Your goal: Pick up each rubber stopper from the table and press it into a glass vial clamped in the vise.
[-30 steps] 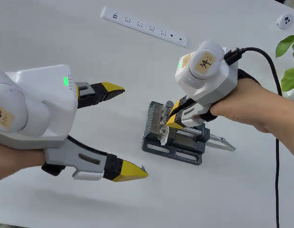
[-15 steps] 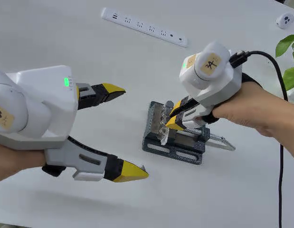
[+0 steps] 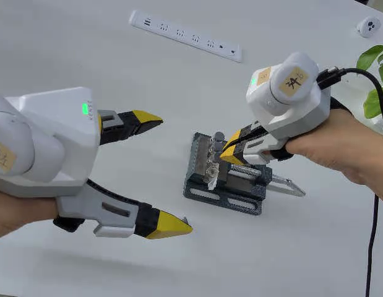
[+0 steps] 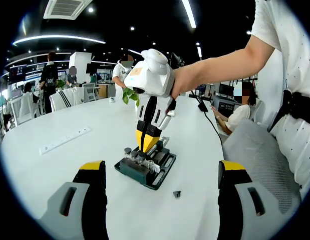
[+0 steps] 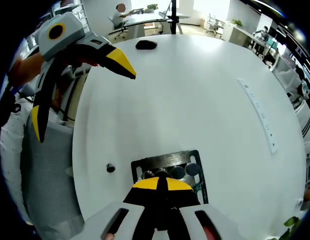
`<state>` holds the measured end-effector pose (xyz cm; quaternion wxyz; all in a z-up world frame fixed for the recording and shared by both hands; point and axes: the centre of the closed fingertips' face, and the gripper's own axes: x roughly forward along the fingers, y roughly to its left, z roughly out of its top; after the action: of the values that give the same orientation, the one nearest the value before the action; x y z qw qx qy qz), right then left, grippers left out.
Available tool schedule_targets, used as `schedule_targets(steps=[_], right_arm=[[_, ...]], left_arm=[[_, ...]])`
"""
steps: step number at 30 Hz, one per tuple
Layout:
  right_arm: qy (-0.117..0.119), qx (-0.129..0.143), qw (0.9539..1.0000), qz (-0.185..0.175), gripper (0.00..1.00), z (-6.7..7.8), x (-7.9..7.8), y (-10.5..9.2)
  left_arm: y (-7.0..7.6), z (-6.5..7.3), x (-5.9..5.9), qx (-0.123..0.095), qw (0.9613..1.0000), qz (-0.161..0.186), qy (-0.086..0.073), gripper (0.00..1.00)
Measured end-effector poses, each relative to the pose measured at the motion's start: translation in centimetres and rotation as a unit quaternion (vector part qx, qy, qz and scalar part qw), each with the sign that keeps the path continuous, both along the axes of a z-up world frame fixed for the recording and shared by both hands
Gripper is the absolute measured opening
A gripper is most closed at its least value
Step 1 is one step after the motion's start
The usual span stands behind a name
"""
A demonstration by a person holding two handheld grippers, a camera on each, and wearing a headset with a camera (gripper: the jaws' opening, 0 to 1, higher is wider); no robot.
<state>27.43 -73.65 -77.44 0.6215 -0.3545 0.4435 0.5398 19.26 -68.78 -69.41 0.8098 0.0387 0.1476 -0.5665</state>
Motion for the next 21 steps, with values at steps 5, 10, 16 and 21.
schedule_targets(steps=[5,10,16,21], right_arm=[[-0.002,0.002,1.0000,0.002,0.00,-0.14,-0.04,0.22],[0.002,0.000,1.0000,0.008,0.00,-0.45,-0.07,0.36],[0.002,-0.004,0.9999,0.011,0.00,-0.78,0.01,0.43],[0.000,-0.007,0.9999,0.014,0.00,-0.67,0.04,0.34]], left_arm=[[0.07,-0.06,-0.01,0.001,1.0000,-0.001,0.001,0.93],[0.16,-0.06,0.01,0.000,1.0000,0.000,0.001,0.93],[0.17,-0.04,-0.02,0.000,1.0000,0.000,0.002,0.92],[0.20,-0.10,-0.03,0.000,1.0000,0.001,0.005,0.92]])
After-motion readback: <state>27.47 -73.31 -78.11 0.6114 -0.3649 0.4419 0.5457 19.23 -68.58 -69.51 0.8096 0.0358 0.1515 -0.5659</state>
